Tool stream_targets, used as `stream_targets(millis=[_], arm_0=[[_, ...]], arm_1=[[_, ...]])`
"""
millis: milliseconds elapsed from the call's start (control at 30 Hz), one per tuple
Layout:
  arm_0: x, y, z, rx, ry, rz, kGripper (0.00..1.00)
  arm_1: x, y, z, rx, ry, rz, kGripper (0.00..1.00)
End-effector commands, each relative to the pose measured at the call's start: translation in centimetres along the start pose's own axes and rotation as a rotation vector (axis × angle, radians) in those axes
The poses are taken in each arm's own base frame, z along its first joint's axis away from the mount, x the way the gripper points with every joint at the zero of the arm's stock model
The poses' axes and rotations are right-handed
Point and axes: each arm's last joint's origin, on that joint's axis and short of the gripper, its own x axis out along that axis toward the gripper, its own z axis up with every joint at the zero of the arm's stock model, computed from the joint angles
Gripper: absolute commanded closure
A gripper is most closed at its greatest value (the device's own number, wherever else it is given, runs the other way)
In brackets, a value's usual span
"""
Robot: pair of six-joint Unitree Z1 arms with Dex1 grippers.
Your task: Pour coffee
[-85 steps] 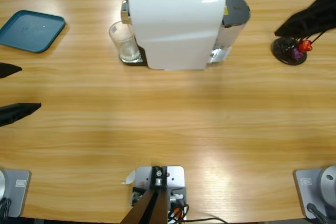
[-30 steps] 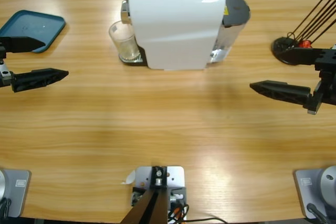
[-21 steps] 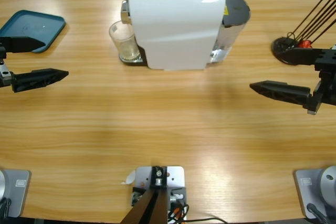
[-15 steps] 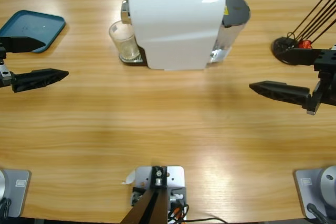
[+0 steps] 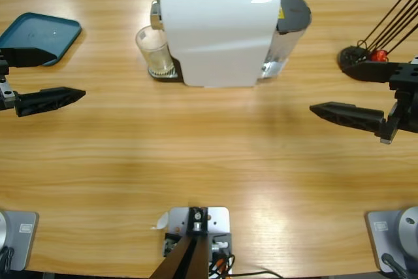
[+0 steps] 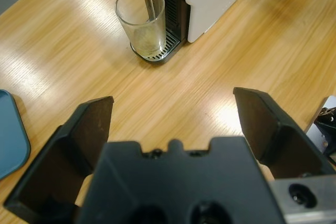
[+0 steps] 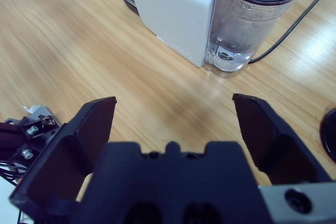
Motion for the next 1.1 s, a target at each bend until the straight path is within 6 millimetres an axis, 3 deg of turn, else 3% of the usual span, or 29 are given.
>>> stream_targets(millis=[33,1100], arm_0=[[0.14,-0.25,-1.32,0.006,0.023,-0.02,0.0],[0.07,-0.21,-1.69,0.006,0.028,-0.016,0.0]], arm_1=[[0.64,-0.04,-0.96,-0.016,0.039,-0.008,0.0],[0.69,-0.04,-1.0,-0.016,0.041,-0.007,0.0]])
